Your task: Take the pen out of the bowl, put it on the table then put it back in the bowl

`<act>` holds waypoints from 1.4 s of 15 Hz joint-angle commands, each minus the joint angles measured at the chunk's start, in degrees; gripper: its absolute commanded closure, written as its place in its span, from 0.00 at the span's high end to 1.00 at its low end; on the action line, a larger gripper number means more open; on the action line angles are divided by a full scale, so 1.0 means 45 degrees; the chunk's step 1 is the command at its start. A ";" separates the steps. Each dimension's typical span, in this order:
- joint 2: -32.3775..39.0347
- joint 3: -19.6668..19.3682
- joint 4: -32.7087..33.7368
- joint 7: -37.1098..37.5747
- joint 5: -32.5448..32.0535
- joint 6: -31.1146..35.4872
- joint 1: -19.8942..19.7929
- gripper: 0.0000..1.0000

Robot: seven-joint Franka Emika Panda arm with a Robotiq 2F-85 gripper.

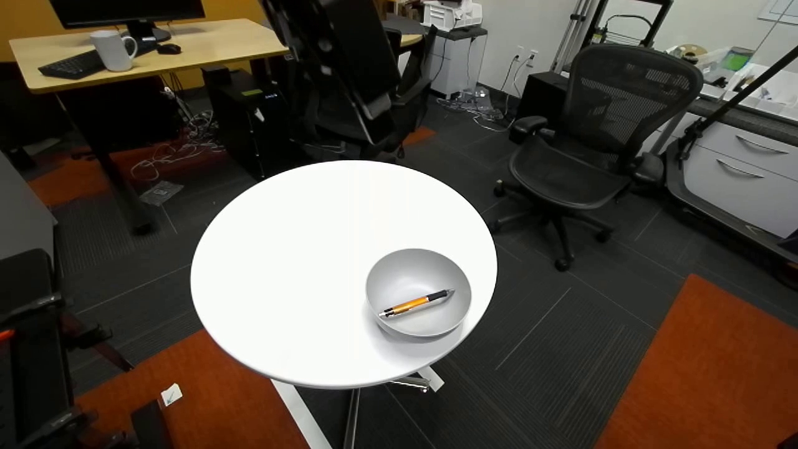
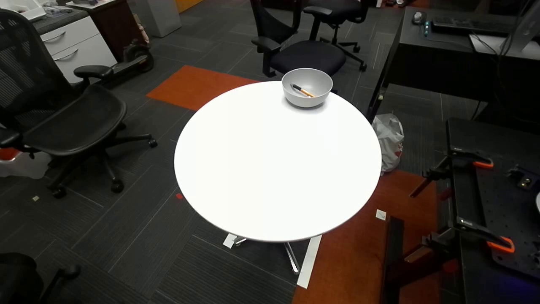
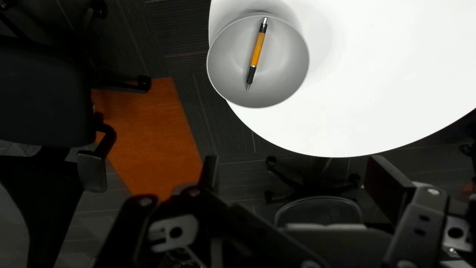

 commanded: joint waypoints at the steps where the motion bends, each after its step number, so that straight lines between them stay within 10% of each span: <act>1: 0.1544 0.0078 0.0440 -0.0821 0.1507 0.0919 -0.0255 1.00; 10: 0.5265 0.1445 0.1865 -0.2323 0.5168 0.1675 -0.1764 1.00; 21: 0.6521 0.2247 0.2603 -0.1562 0.4460 0.1514 -0.2957 1.00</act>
